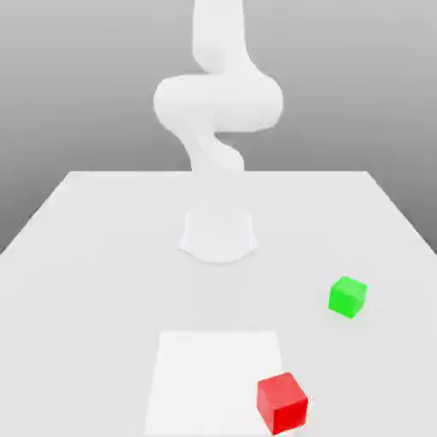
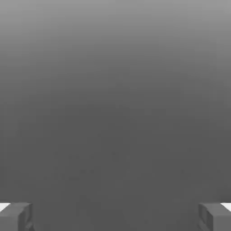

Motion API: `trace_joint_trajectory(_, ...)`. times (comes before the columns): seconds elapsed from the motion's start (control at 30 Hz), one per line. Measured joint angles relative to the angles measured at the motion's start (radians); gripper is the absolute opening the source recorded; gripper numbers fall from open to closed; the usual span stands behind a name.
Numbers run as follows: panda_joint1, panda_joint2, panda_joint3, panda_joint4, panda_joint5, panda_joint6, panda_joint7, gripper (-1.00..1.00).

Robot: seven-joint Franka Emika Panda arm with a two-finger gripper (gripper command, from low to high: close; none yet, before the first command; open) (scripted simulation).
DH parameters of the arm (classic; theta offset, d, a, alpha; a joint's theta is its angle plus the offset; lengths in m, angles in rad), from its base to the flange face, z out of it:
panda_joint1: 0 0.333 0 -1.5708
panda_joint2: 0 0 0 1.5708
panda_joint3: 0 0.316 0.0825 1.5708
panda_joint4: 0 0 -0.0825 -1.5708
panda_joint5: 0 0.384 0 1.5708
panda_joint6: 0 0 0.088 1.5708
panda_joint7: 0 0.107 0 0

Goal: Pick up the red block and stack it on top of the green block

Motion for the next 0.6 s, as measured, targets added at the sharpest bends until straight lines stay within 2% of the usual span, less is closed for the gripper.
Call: trace_joint_trajectory(0.6,0.083,0.659,0.038,-0.115,-0.004,0.251,-0.126,0.0)
